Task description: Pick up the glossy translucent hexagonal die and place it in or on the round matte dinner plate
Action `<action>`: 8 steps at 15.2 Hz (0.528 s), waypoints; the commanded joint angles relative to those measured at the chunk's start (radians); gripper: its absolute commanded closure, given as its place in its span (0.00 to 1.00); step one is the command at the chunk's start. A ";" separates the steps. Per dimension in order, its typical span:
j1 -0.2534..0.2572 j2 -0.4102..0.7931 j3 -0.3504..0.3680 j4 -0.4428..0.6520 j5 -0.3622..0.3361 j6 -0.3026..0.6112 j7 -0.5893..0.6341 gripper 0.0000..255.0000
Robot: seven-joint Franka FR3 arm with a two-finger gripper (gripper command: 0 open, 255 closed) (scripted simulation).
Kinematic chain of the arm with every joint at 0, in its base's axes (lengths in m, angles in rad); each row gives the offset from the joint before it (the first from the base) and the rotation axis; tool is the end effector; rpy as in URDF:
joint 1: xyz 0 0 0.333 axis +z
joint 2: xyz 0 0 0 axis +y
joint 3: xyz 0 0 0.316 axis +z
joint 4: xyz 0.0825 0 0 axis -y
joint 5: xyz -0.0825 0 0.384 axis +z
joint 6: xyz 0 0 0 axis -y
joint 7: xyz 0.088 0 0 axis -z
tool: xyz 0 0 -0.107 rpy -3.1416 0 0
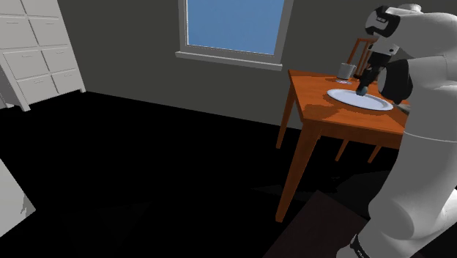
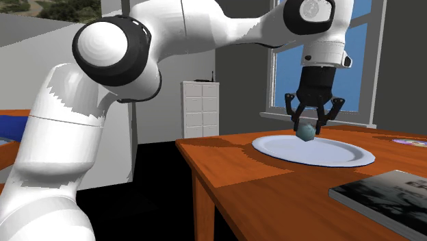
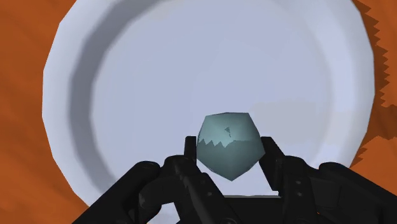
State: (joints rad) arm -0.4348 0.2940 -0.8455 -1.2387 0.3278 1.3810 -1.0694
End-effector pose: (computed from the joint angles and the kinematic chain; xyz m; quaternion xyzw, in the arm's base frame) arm 0.2851 -0.5318 0.6381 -0.9956 0.0712 -0.0362 0.0486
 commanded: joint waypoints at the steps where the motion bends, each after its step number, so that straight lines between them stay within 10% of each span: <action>1: 0.021 -0.022 -0.002 -0.055 -0.017 0.039 0.002 1.00; 8: 0.030 -0.030 -0.002 -0.081 -0.024 0.059 0.002 1.00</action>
State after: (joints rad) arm -0.4053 0.2646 -0.8470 -1.3188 0.3043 1.4396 -1.0670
